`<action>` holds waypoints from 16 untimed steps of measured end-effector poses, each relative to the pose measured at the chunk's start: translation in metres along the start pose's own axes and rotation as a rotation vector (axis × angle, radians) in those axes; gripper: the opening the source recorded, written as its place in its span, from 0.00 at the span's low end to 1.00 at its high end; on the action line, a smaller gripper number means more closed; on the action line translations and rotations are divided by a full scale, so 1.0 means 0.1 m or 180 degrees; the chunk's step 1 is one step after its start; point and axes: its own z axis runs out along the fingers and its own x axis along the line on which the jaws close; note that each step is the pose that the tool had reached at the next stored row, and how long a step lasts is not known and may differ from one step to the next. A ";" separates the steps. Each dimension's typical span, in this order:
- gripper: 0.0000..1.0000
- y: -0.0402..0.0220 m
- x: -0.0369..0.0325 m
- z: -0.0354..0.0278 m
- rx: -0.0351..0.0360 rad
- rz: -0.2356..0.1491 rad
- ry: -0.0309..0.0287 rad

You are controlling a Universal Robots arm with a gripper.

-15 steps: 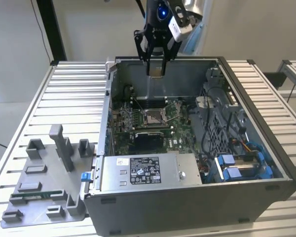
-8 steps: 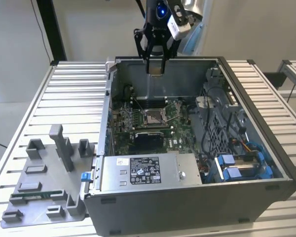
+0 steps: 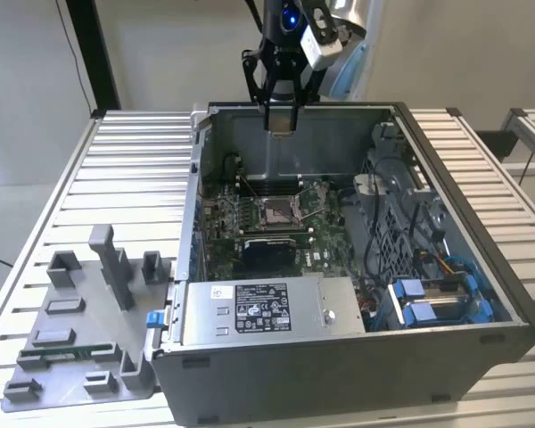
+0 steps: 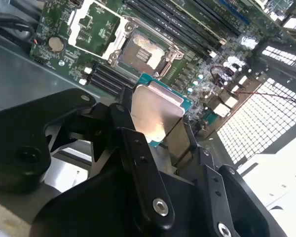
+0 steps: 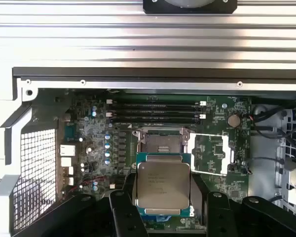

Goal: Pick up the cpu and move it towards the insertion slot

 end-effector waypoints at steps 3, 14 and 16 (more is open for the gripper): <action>0.00 0.023 -0.003 0.002 0.0000 0.0002 0.0000; 0.00 0.023 -0.059 0.004 0.0000 0.0001 0.0000; 0.00 0.023 -0.067 0.004 0.0000 0.0001 0.0000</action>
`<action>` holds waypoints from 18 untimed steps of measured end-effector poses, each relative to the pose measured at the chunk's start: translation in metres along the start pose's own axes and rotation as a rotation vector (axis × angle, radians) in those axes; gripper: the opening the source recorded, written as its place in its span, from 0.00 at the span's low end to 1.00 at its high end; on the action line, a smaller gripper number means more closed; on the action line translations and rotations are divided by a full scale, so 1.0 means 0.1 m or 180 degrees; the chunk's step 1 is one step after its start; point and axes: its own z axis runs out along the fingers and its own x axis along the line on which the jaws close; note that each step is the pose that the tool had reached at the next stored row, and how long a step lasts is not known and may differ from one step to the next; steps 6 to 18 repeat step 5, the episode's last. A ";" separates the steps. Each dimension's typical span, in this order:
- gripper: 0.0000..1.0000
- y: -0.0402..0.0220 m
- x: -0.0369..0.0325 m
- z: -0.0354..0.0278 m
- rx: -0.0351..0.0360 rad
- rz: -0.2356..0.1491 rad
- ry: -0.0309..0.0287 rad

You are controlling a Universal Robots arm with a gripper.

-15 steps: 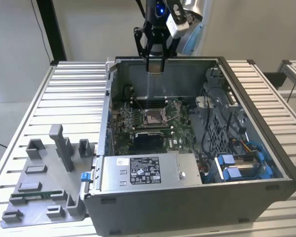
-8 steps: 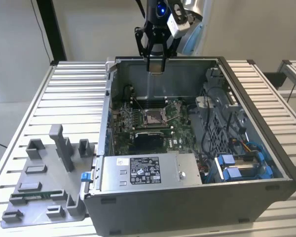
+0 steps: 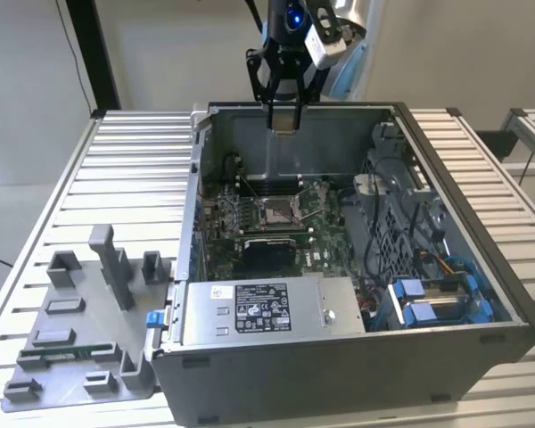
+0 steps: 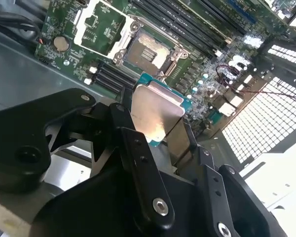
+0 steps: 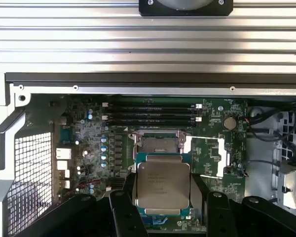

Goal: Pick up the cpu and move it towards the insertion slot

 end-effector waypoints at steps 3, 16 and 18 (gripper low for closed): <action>0.00 0.000 -0.004 0.001 0.0000 0.0000 0.0000; 0.00 0.000 -0.004 0.001 0.0000 0.0000 0.0000; 0.00 0.000 -0.004 0.001 0.0000 0.0000 0.0000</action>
